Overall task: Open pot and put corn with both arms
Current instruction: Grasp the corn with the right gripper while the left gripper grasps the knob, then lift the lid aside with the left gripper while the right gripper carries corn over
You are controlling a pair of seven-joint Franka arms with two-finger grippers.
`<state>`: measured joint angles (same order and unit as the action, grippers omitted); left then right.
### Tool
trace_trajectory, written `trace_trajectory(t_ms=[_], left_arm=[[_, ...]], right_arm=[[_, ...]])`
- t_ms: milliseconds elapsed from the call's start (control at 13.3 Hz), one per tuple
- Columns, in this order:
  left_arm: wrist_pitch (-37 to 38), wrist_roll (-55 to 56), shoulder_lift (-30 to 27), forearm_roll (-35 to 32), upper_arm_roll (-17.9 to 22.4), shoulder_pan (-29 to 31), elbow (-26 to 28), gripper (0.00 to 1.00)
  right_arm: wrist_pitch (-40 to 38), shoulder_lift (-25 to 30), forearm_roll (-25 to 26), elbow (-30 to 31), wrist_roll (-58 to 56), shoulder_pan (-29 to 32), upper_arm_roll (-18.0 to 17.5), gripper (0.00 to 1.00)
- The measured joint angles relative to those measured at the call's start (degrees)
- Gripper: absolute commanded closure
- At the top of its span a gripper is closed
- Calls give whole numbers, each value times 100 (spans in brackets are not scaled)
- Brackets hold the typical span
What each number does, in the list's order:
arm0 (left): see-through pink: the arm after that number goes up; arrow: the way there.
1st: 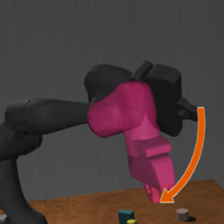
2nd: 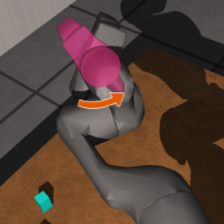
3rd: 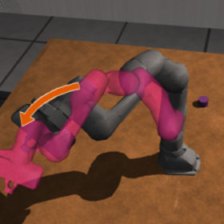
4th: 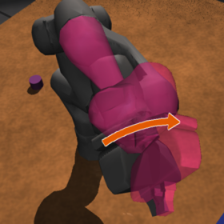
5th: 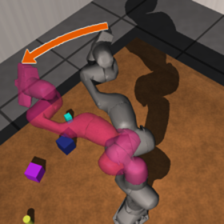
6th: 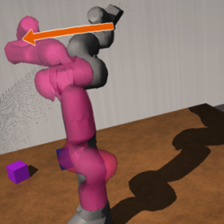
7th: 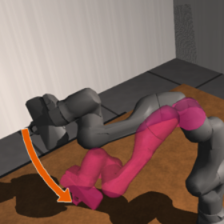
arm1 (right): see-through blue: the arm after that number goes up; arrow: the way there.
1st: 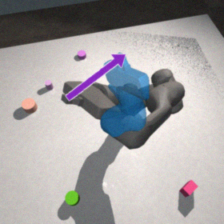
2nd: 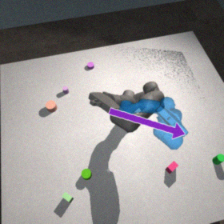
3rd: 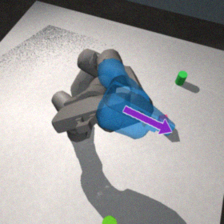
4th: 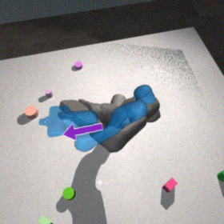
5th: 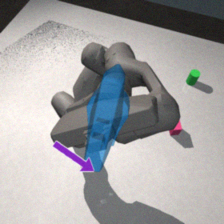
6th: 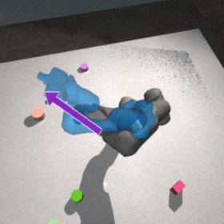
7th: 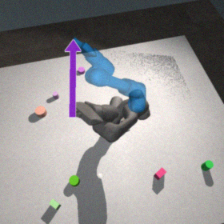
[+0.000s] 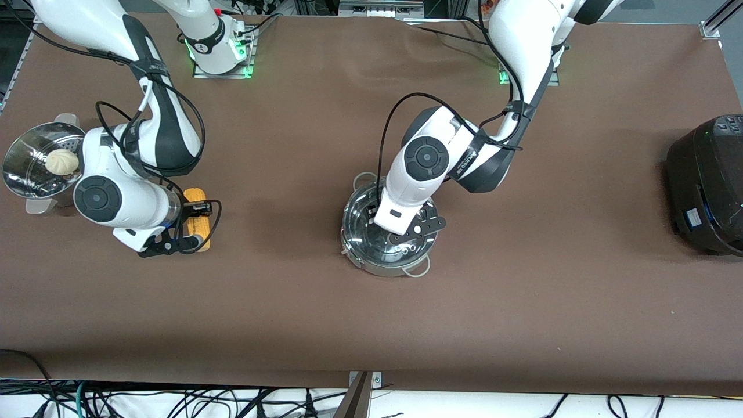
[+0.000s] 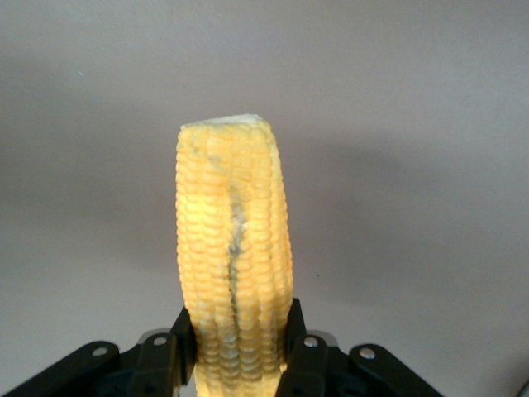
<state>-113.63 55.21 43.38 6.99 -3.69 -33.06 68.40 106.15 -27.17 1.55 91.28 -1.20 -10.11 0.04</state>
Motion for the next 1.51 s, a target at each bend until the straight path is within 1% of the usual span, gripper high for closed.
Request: trace_trajectory(t_ms=[75, 151, 226, 377, 452, 527, 829, 979, 1130, 1281, 1356, 1507], left_arm=[[5, 0, 0, 0, 1, 1, -1, 26], [14, 0, -2, 0, 3, 1, -5, 34], [18, 1, -2, 0, 4, 2, -5, 45], [53, 3, -11, -3, 21, 2, -33, 74], [51, 3, -7, -4, 20, -5, -42, 96], [51, 3, -6, -4, 20, -5, -43, 100], [68, 3, -6, -5, 20, -6, -53, 100], [352, 3, -12, -5, 18, -5, -157, 100], [1088, 3, -128, -4, 19, 15, -518, 100], [1804, -82, -532, -5, 26, 173, -735, 100], [2086, -353, -798, -8, 36, 346, -757, 100], [2743, -1296, -1261, -15, 64, 837, -723, 100]], right_arm=[[-59, -4, -2, -124, 0, -27, 0, 98], [-176, -6, -5, -266, 9, -65, -1, 98], [-317, -6, -6, -413, 28, -109, -1, 98], [-612, -6, -8, -683, 62, -170, -1, 98], [-744, -5, -23, -803, 64, -186, -2, 98], [-862, -6, -74, -910, 64, -200, -2, 98], [-993, -7, -369, -1159, 65, -213, -2, 100], [-1038, -8, -406, -1290, 65, -220, -5, 100], [-1135, -8, -420, -1448, 154, -268, -11, 100], [-1162, -10, -514, -1531, 459, -377, -50, 100], [-1163, -15, -603, -1565, 750, -470, -77, 100], [-1153, -46, -791, -1655, 1445, -739, -98, 100]])
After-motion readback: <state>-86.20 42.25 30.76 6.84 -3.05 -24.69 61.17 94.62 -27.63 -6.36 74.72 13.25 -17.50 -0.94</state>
